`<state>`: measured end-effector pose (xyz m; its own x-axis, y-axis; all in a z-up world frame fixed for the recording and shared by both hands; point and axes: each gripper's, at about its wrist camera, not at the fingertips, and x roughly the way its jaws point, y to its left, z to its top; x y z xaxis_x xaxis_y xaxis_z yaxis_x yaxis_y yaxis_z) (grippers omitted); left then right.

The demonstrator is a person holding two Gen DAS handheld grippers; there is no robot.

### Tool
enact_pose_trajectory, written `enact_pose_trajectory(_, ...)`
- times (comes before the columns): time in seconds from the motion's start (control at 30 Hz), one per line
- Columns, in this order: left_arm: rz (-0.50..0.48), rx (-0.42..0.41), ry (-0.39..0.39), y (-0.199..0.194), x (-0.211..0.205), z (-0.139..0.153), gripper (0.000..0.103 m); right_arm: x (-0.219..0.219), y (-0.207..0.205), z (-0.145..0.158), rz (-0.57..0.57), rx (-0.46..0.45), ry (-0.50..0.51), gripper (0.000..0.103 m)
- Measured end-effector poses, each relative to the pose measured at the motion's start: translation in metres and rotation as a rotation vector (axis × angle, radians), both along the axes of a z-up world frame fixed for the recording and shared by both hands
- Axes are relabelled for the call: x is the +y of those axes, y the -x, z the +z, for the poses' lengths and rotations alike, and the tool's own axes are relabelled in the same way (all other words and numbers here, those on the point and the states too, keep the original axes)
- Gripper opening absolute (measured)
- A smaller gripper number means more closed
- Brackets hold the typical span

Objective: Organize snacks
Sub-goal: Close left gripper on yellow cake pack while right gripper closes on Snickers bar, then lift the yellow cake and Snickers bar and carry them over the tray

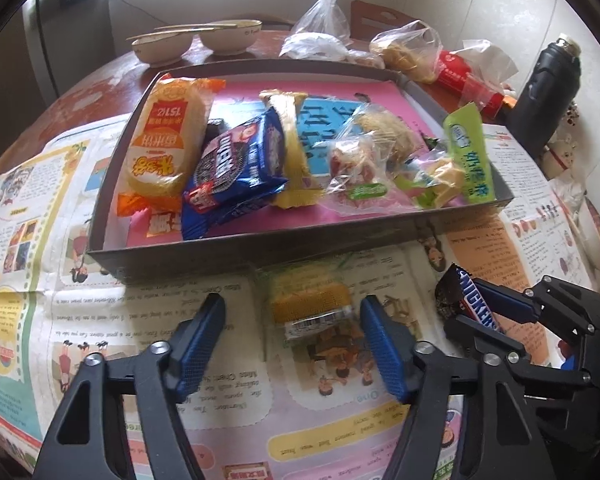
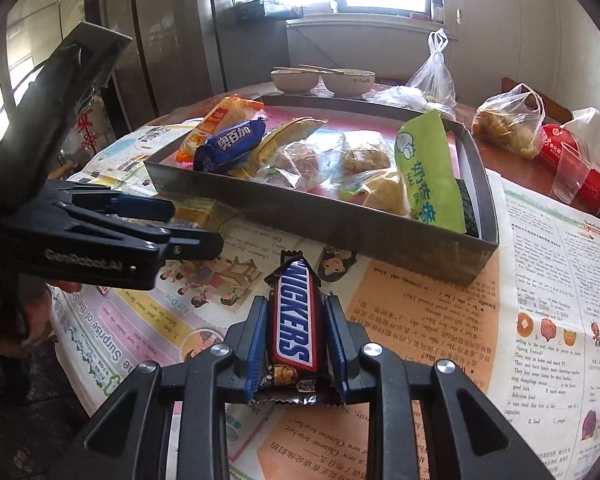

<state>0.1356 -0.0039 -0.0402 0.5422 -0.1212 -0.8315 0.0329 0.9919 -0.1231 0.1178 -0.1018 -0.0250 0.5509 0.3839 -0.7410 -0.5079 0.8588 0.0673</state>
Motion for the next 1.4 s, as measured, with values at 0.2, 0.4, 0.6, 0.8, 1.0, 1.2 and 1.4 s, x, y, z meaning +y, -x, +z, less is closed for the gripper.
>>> enact_pose_trajectory(0.2,-0.006,-0.004,0.071,0.003,0.009,0.002,0.041,-0.001,0.001,0.009,-0.007,0.004,-0.042,0.029)
enact_pose_trajectory(0.4,0.004,-0.028,0.116,0.017,0.027,0.015,0.040,-0.002,0.000,0.012,-0.020,0.015,-0.068,0.029)
enact_pose_trajectory(0.6,0.049,-0.095,0.115,0.028,0.046,0.037,0.040,-0.006,0.001,0.018,-0.036,0.016,-0.104,0.029)
enact_pose_trajectory(0.8,0.057,-0.128,0.117,0.029,0.049,0.049,0.040,-0.010,0.000,0.027,-0.060,0.002,-0.139,0.029)
enact_pose_trajectory(1.0,0.031,-0.149,0.117,0.023,0.037,0.057,0.040,-0.009,-0.004,0.035,-0.072,-0.017,-0.156,0.029)
enact_pose_trajectory(1.2,0.013,-0.173,0.106,0.013,0.025,0.065,0.040,-0.009,-0.009,0.046,-0.082,-0.040,-0.171,0.029)
enact_pose_trajectory(1.4,0.005,-0.183,0.100,-0.002,0.017,0.069,0.040,-0.009,-0.016,0.060,-0.098,-0.067,-0.192,0.029)
